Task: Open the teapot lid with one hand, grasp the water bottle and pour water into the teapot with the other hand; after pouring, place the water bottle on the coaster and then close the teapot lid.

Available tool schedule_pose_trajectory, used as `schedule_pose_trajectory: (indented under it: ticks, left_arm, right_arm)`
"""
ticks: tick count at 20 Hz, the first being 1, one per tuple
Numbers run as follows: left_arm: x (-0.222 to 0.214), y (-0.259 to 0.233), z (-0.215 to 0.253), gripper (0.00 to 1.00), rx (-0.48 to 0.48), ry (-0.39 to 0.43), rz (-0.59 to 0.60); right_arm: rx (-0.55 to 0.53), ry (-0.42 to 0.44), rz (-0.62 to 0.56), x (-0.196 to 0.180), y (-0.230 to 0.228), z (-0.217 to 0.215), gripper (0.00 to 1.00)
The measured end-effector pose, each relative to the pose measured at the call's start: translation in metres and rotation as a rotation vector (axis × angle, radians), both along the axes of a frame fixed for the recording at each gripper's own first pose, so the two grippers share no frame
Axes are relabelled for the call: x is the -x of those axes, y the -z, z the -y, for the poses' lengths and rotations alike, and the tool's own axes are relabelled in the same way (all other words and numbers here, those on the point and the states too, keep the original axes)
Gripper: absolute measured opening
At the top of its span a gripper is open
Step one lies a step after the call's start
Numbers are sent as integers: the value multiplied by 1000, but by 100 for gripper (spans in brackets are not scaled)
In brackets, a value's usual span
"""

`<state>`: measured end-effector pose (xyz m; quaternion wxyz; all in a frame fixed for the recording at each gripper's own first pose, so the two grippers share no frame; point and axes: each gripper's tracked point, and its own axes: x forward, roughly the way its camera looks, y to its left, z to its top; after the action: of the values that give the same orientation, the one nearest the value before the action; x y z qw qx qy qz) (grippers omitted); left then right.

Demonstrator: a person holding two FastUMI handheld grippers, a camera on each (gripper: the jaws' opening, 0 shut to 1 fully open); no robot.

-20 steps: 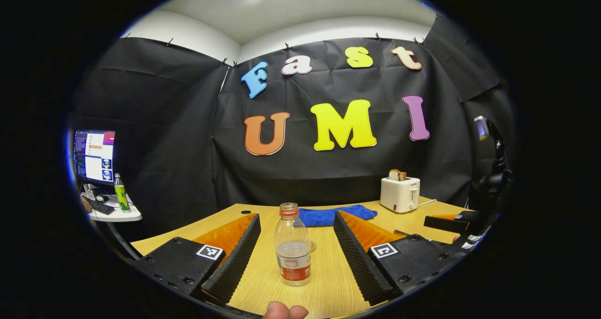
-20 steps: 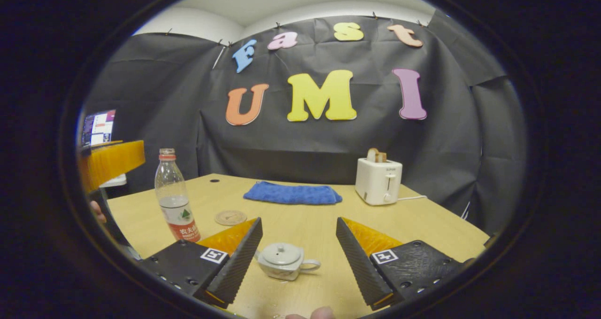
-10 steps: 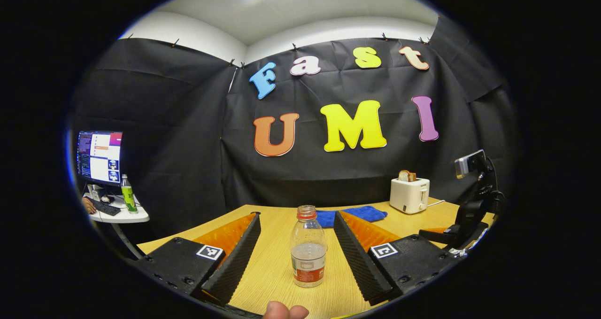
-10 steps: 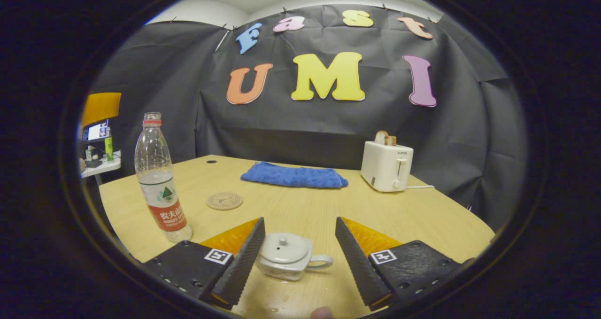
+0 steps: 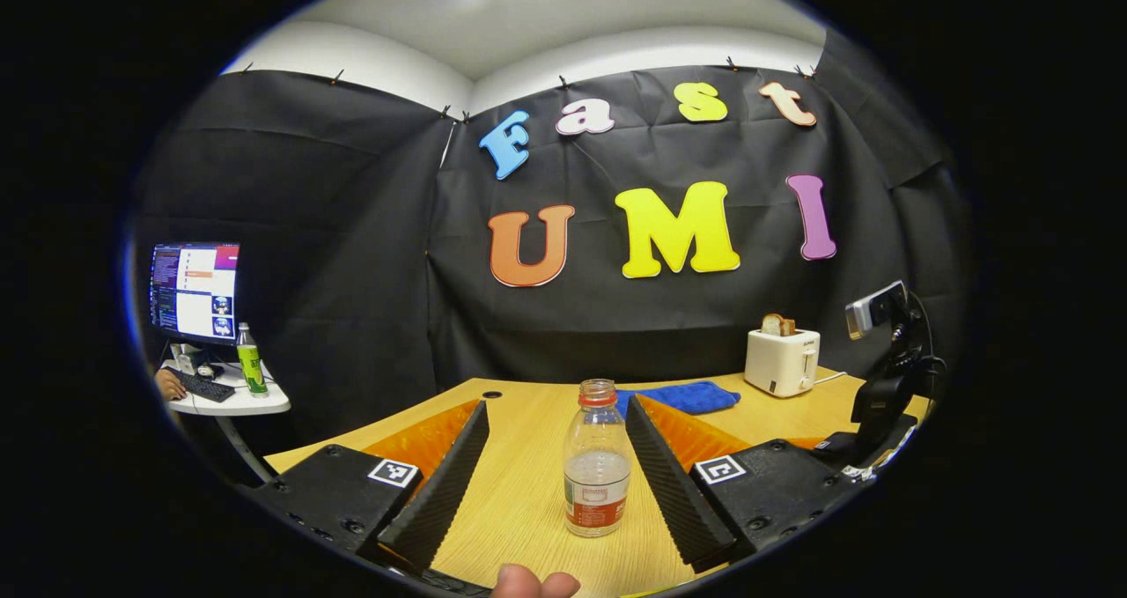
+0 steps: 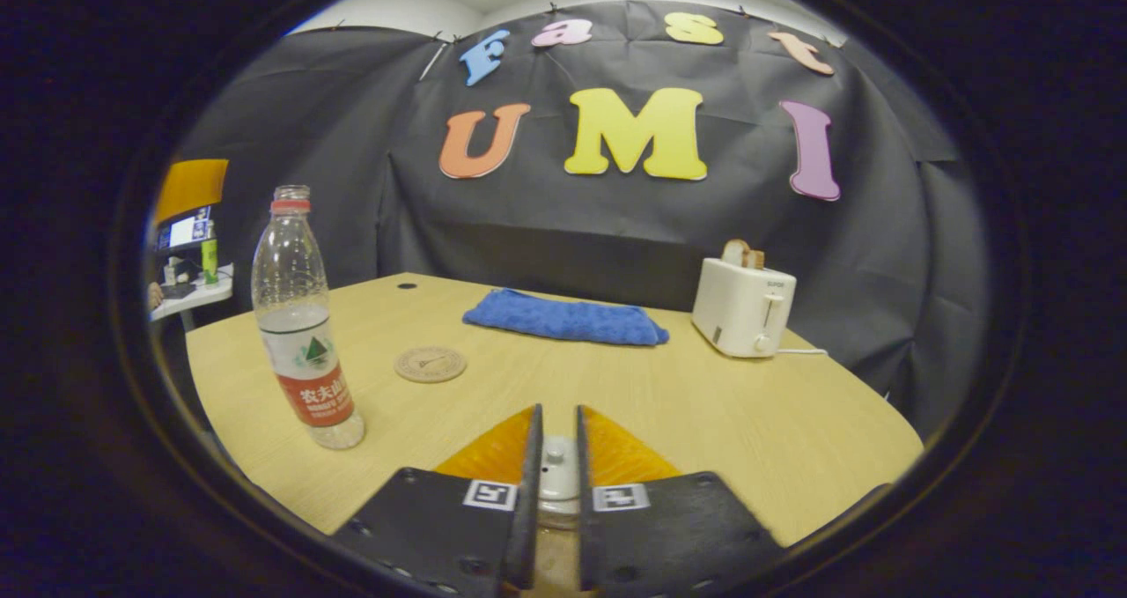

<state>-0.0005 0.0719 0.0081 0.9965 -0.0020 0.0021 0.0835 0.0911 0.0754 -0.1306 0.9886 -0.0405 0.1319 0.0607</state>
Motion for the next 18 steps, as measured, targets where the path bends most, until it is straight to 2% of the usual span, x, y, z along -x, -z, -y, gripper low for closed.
schedule_pose_trajectory:
  ticks: [2, 3, 10, 18]
  left_arm:
    - [1, -2, -2, 98, -5, -3, 3]
    - [0, -2, -2, 98, -5, -2, 4]
    - [1, -3, -6, 98, 4, -18, 10]
    - [-3, 4, 1, 98, -21, 15, 0]
  right_arm:
    - [3, -11, 1, -5, -2, 0, 6]
    - [-3, -11, -1, -5, -1, -2, 0]
    - [-22, -47, 4, -2, -6, -1, 0]
    - [-47, -81, 64, 8, -35, -1, 0]
